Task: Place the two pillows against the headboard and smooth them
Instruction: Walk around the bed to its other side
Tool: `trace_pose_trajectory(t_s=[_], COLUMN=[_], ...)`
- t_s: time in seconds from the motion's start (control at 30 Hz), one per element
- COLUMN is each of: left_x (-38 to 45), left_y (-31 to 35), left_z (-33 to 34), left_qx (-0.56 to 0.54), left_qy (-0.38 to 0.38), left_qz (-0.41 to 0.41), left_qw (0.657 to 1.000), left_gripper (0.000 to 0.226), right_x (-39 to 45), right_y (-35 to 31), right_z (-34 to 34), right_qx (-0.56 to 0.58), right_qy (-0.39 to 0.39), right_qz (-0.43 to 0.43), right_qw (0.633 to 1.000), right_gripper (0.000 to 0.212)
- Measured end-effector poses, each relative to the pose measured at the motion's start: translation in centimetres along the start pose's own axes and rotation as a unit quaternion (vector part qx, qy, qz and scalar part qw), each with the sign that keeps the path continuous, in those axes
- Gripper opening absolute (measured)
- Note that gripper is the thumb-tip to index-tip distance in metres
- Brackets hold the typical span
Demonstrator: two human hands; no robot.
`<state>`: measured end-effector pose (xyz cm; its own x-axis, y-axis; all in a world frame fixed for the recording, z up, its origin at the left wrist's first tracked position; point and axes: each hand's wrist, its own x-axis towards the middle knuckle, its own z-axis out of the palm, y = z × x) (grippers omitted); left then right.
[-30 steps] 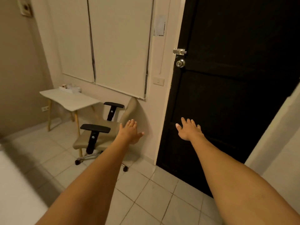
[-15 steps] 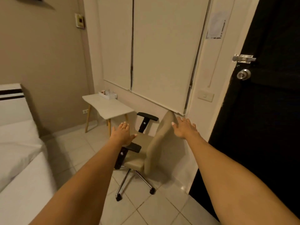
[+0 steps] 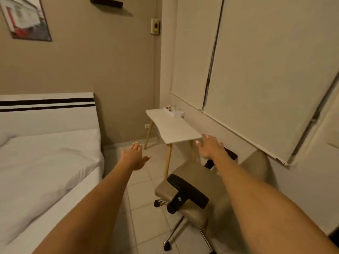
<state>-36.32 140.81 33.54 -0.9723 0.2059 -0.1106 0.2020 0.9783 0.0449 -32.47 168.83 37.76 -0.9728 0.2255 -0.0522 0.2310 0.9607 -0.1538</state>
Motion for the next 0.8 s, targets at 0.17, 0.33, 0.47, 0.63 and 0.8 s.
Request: trace_pose_trajectory(t_s=[0.17, 0.33, 0.47, 0.63, 0.8], left_x=[5.3, 8.8, 10.5, 13.4, 17.1], left_y=[-6.0, -11.5, -16.4, -24.3, -32.4], left_z=[-0.2, 0.4, 1.7, 2.4, 1.9], left_qx=[-0.015, -0.034, -0.043, -0.046, -0.051], left_qy=[-0.005, -0.001, -0.027, -0.040, -0.040], left_qz=[-0.094, -0.164, -0.219, -0.285, -0.325], left_qw=[0.995, 0.986, 0.974, 0.956, 0.943], left_gripper=[0.077, 0.075, 0.075, 0.075, 0.074], right_x=[10.4, 18.9, 23.9, 30.1, 36.0], right_y=[-4.9, -11.5, -17.4, -25.9, -35.2], right_z=[1.1, 2.8, 4.9, 6.9, 8.8], right_qx=[-0.018, -0.033, -0.042, -0.035, -0.026], right_qy=[-0.031, -0.040, -0.059, -0.076, -0.085], right_qz=[-0.057, -0.126, -0.180, -0.225, -0.259], right_qw=[0.998, 0.991, 0.981, 0.971, 0.962], right_gripper=[0.063, 0.063, 0.064, 0.066, 0.066])
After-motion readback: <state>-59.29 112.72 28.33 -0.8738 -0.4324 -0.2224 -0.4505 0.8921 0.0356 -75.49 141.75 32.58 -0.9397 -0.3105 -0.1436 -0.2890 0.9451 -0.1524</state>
